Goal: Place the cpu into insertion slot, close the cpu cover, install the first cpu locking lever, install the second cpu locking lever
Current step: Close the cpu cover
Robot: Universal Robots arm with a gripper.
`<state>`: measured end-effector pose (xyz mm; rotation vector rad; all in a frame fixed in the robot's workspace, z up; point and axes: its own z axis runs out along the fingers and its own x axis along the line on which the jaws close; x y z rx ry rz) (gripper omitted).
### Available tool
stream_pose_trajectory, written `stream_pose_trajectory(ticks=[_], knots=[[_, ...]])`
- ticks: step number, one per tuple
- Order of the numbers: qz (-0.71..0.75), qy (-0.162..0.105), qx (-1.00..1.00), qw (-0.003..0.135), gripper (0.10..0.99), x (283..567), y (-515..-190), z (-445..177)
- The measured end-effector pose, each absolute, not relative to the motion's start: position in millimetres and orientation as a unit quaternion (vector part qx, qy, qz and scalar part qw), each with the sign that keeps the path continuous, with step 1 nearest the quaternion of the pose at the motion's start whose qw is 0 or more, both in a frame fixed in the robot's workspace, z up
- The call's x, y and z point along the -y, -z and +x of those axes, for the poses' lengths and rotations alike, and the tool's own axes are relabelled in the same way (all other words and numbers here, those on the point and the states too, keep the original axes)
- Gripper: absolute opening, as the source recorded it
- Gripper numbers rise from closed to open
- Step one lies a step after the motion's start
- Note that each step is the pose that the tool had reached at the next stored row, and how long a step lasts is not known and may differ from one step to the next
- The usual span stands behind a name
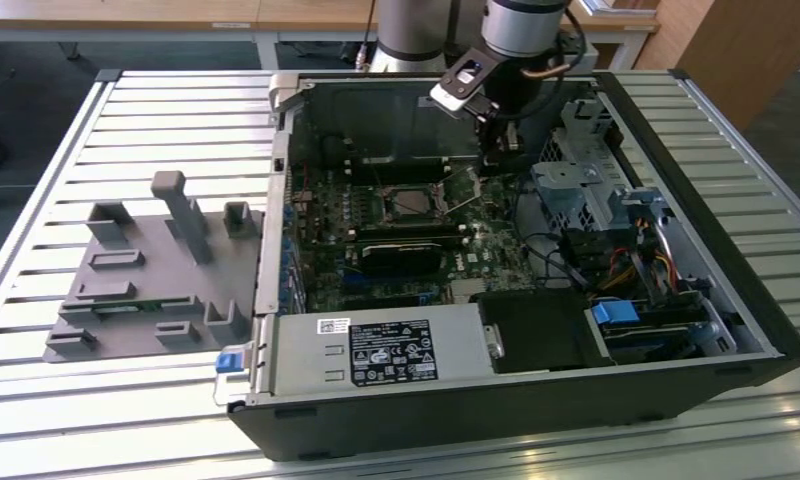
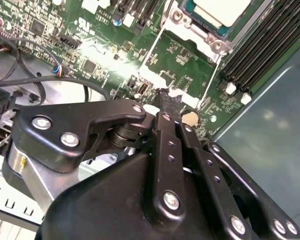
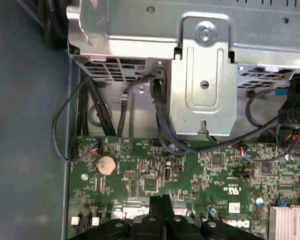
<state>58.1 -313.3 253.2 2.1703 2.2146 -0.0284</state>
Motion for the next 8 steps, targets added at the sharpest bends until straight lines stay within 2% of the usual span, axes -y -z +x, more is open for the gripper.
stream_pose_trajectory(ticks=[8], knots=[[0.700, 0.009, -0.714, 0.020, 0.106, 310.4, -250.6, 66.4]])
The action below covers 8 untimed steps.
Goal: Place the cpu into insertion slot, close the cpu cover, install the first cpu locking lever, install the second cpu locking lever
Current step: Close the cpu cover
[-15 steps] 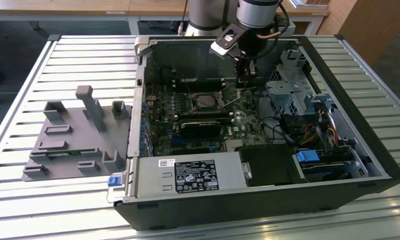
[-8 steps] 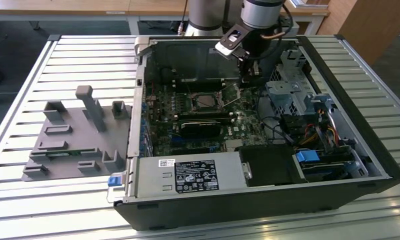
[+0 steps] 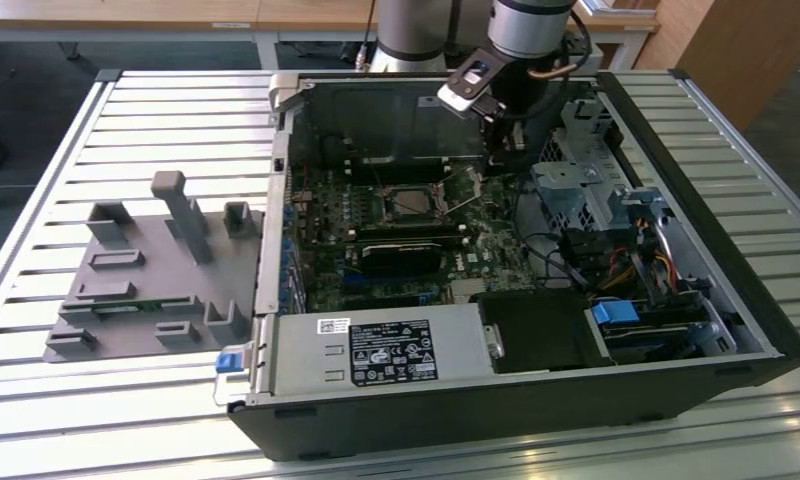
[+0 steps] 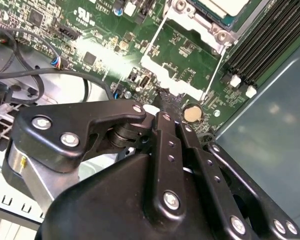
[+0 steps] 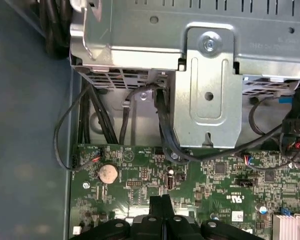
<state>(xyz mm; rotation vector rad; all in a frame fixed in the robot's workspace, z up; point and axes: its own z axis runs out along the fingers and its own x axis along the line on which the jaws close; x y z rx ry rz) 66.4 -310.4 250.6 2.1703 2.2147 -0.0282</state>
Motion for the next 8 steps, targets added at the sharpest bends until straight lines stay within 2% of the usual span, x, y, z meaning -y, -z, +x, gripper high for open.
stream_pose_trajectory(ticks=[8], knots=[[0.700, 0.010, -0.714, 0.019, 0.106, 306.5, -243.3, 72.3]])
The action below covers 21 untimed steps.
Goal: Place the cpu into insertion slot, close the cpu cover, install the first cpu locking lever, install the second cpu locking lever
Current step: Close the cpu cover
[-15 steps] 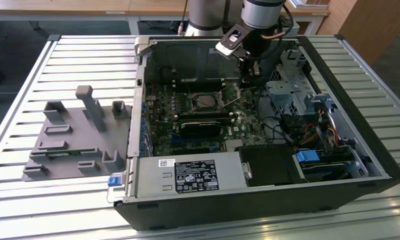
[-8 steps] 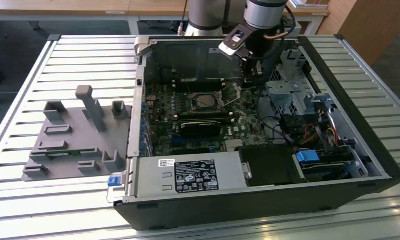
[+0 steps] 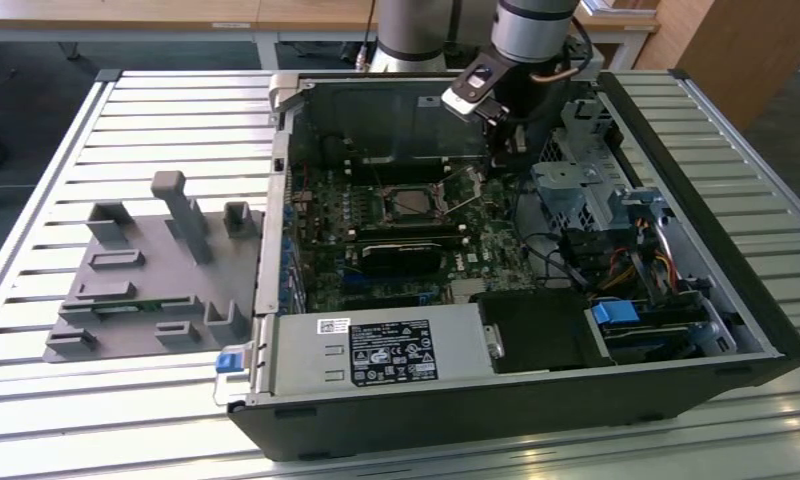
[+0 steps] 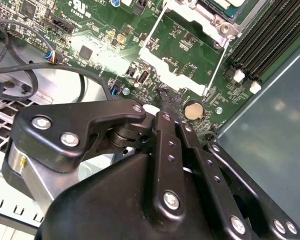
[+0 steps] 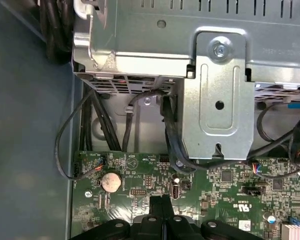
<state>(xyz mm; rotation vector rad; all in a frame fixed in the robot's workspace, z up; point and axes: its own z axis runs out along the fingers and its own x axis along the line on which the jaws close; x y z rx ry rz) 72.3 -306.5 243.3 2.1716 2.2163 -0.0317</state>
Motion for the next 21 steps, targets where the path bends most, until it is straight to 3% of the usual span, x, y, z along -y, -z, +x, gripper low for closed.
stream_pose_trajectory(ticks=[21], knots=[[0.700, 0.012, -0.714, 0.018, 0.106, 306.0, -236.4, 50.7]])
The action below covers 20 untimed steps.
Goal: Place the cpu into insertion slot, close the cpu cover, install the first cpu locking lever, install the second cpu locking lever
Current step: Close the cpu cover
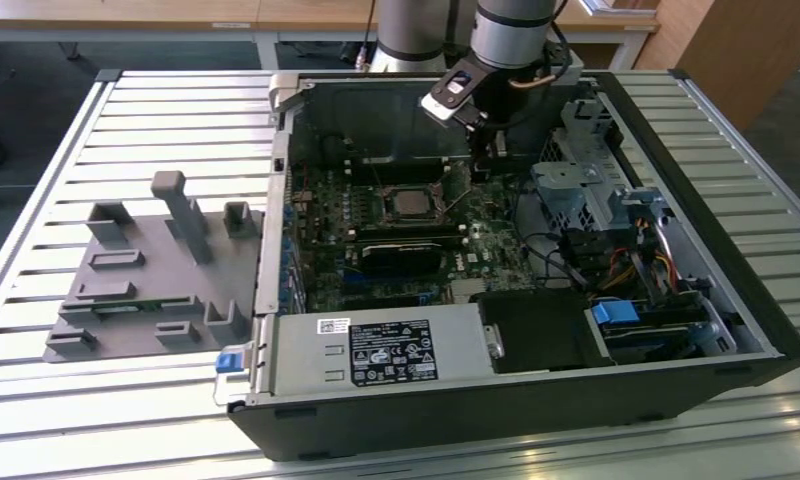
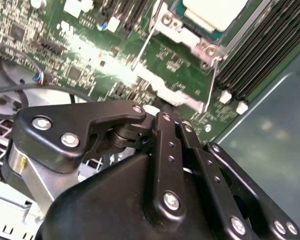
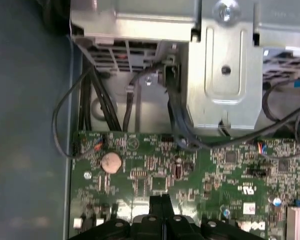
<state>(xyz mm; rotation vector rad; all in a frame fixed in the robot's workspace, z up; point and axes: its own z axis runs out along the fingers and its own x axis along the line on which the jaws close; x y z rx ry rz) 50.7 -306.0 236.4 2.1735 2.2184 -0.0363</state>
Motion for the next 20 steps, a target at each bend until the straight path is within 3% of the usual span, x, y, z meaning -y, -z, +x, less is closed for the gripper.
stream_pose_trajectory(ticks=[20], knots=[[0.700, 0.012, -0.714, 0.019, 0.106, 305.9, -232.2, 16.1]])
